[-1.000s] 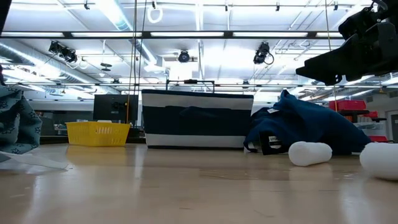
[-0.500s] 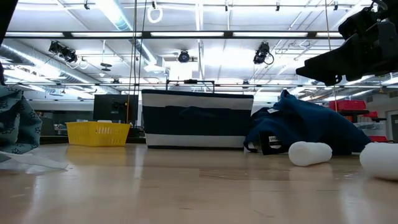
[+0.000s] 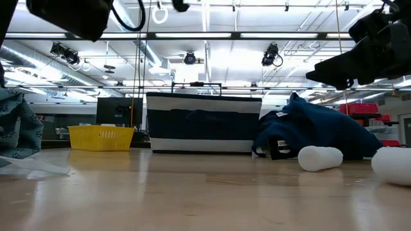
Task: Pick & place medical supplies in basket/bin
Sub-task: Put the white pill bottle into the basket
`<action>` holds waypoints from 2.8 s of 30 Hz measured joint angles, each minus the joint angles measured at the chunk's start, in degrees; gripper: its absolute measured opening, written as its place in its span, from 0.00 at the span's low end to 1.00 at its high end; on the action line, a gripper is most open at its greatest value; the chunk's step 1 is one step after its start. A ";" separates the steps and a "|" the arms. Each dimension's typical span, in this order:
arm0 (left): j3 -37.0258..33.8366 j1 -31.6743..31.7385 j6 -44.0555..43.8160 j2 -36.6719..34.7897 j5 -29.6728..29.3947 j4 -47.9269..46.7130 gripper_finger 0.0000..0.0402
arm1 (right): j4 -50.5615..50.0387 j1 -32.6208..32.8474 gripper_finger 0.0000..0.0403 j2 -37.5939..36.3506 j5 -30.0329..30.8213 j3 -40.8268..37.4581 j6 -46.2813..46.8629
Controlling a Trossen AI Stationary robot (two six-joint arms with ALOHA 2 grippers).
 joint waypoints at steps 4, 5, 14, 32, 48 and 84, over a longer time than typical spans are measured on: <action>-6.08 0.74 -0.67 -3.76 -0.47 -0.04 0.37 | -0.53 0.00 0.60 0.01 0.17 0.00 0.43; -8.14 1.01 -1.45 -5.07 -0.44 -0.15 0.37 | -0.63 0.02 0.60 0.01 0.17 0.00 0.54; -24.55 2.16 -3.29 -20.40 -13.13 0.15 0.37 | -1.13 0.00 0.60 0.01 0.15 0.02 0.58; -37.94 9.23 -12.24 -25.29 -40.01 0.18 0.37 | -2.09 0.00 0.60 0.00 0.11 0.02 1.68; -47.36 12.11 -15.82 -31.46 -46.51 0.03 0.37 | -2.82 0.00 0.60 0.01 -0.15 0.02 2.07; -55.87 30.73 -64.60 -31.50 -21.71 -29.99 0.37 | -2.83 0.00 0.60 0.01 -0.02 0.02 2.53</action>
